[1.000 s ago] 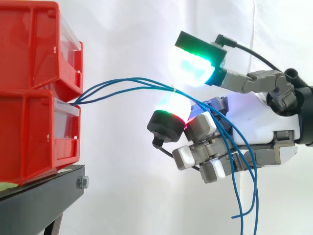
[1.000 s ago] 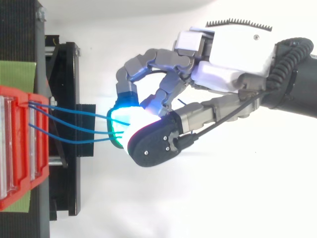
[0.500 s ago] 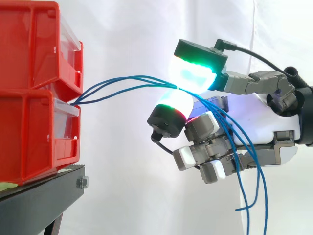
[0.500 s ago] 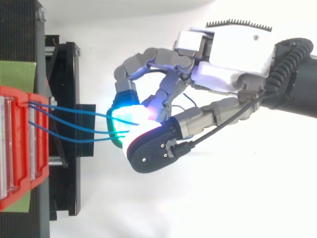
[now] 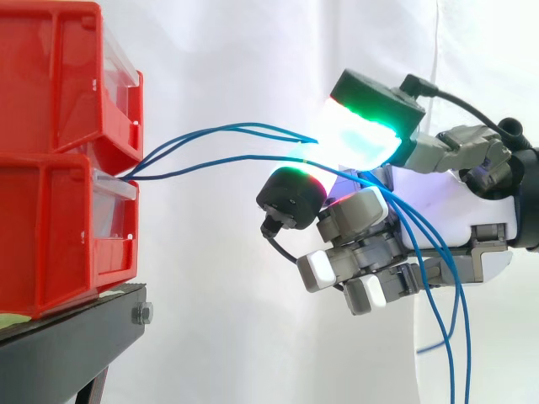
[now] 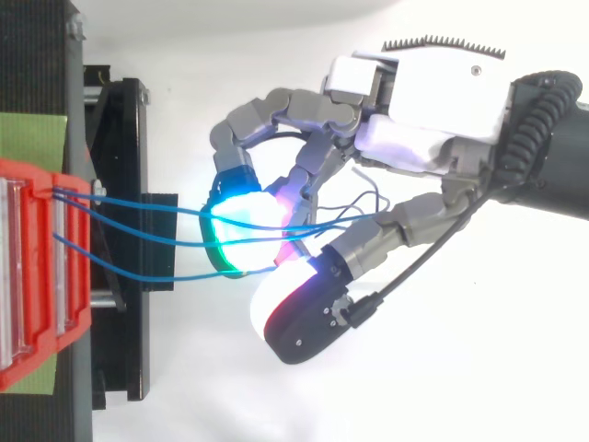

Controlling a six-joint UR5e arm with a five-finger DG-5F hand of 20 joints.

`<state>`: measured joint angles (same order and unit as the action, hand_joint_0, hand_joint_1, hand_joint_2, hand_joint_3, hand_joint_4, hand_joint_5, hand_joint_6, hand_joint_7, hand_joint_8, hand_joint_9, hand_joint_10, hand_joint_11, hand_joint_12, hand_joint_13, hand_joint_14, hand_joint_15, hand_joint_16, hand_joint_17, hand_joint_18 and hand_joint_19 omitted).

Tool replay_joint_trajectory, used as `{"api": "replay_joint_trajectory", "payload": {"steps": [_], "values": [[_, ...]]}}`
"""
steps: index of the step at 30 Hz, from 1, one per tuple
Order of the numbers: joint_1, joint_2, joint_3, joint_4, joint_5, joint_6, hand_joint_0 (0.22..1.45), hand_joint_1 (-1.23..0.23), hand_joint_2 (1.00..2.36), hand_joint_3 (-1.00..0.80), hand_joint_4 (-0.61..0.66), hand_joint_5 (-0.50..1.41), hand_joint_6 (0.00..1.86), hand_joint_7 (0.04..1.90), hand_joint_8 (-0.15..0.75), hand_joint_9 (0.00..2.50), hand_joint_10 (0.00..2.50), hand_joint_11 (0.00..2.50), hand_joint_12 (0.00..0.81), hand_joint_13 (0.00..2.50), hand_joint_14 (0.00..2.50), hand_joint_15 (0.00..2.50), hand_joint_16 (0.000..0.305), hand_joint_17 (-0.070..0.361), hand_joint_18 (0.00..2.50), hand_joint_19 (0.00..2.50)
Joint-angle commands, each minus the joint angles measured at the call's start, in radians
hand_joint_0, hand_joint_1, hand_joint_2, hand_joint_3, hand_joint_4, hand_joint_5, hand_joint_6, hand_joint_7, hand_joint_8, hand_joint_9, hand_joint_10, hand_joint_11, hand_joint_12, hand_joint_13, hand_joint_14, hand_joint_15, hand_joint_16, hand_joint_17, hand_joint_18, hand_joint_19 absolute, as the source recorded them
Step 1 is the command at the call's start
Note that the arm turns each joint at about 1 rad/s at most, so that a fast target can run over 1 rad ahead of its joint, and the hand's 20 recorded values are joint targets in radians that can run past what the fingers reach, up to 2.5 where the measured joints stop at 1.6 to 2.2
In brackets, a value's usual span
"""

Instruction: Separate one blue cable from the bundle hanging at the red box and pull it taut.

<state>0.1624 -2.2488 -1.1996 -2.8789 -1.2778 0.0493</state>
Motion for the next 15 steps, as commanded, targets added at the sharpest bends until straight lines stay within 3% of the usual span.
{"api": "replay_joint_trajectory", "payload": {"steps": [1, 4, 6, 8, 15], "values": [[0.0, 0.0, 0.0, 0.001, 0.0, 0.0, 0.44, -0.95, 1.0, -0.5, 0.15, -0.11, 0.91, 1.39, 0.396, 1.15, 0.02, 1.22, 0.407, 1.0, 0.02, 0.71, 0.058, 0.13, 0.98, 0.82], [0.0, 0.0, 0.0, 0.001, 0.0, 0.0, 0.43, -0.75, 1.0, -0.5, 0.16, -0.11, 0.9, 1.33, 0.403, 1.15, 0.02, 1.19, 0.426, 1.02, 0.02, 0.7, 0.06, 0.135, 1.01, 0.83], [0.0, 0.0, 0.0, 0.001, 0.0, 0.0, 0.52, -0.54, 1.0, -0.5, 0.15, -0.11, 0.89, 1.33, 0.377, 1.15, 0.02, 1.19, 0.395, 1.02, 0.02, 0.72, 0.054, 0.121, 0.98, 0.88], [0.0, 0.0, 0.0, 0.0, 0.0, 0.0, 0.58, -0.49, 1.0, -0.5, 0.14, -0.11, 0.88, 1.36, 0.369, 1.15, 0.02, 1.18, 0.374, 1.01, 0.03, 0.73, 0.05, 0.113, 0.96, 0.91], [0.0, 0.0, 0.0, 0.001, 0.0, 0.0, 0.57, -0.66, 1.02, -0.23, 0.18, -0.11, 0.88, 1.43, 0.381, 1.15, 0.03, 1.15, 0.391, 1.04, 0.03, 0.75, 0.052, 0.116, 1.01, 0.93]]}}
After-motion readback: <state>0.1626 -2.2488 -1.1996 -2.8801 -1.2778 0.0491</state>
